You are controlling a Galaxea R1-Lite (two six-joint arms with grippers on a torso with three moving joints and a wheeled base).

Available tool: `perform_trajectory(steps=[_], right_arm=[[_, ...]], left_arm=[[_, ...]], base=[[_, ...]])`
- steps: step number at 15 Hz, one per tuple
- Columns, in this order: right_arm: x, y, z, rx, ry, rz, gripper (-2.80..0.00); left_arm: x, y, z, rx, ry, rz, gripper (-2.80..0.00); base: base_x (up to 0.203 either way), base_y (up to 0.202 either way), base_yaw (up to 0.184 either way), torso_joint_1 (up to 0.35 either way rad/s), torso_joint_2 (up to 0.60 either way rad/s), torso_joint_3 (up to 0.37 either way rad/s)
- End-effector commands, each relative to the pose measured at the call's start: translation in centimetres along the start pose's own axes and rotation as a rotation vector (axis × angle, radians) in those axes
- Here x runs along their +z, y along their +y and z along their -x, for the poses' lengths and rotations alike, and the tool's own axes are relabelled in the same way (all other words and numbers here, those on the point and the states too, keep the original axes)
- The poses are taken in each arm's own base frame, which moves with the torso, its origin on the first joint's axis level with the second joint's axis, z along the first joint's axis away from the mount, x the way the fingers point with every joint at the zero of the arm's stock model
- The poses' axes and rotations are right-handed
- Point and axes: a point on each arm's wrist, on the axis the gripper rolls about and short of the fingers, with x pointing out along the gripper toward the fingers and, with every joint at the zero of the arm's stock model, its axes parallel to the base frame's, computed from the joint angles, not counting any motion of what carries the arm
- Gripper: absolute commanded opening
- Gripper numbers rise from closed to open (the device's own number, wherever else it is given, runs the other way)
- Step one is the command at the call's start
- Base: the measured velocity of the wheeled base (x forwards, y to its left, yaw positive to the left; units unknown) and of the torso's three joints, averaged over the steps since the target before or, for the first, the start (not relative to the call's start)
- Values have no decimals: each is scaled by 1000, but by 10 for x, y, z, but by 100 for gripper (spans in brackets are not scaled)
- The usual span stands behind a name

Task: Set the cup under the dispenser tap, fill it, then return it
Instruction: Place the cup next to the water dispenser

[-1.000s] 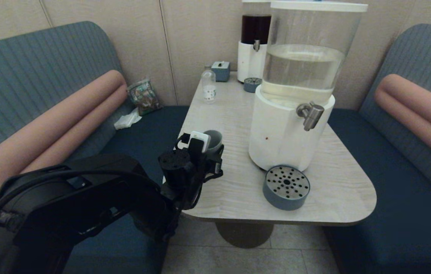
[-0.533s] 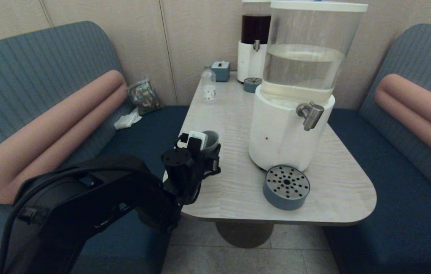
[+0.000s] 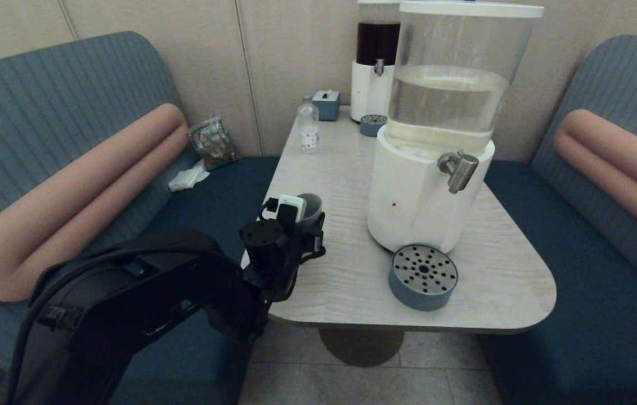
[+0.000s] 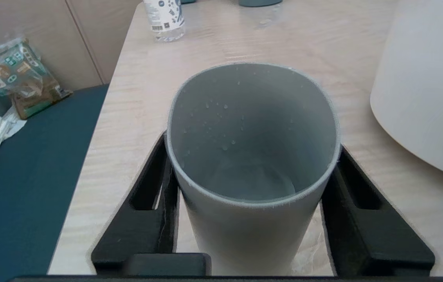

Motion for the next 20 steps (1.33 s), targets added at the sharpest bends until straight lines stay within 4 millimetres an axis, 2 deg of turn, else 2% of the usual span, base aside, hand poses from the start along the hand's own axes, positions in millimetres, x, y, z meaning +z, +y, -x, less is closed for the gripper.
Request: perform_trajectory(steps=[1,10,17,20], right_arm=[[0,0,0,0,1,1,-280],[0,0,0,0,1,0,-280],[0,0,0,0,1,0,-280],[0,0,0,0,1,0,-280]], left_arm=[[4,1,1,5,-7,-1,0],[9,3,6,7,-22,6,0],[33,6,9,11,-69,18,0],[52,8,11,15,-106,23,0]], base=[[0,0,0,0,0,0],[0,0,0,0,0,0],[0,0,0,0,0,0],[0,0,0,0,0,0]])
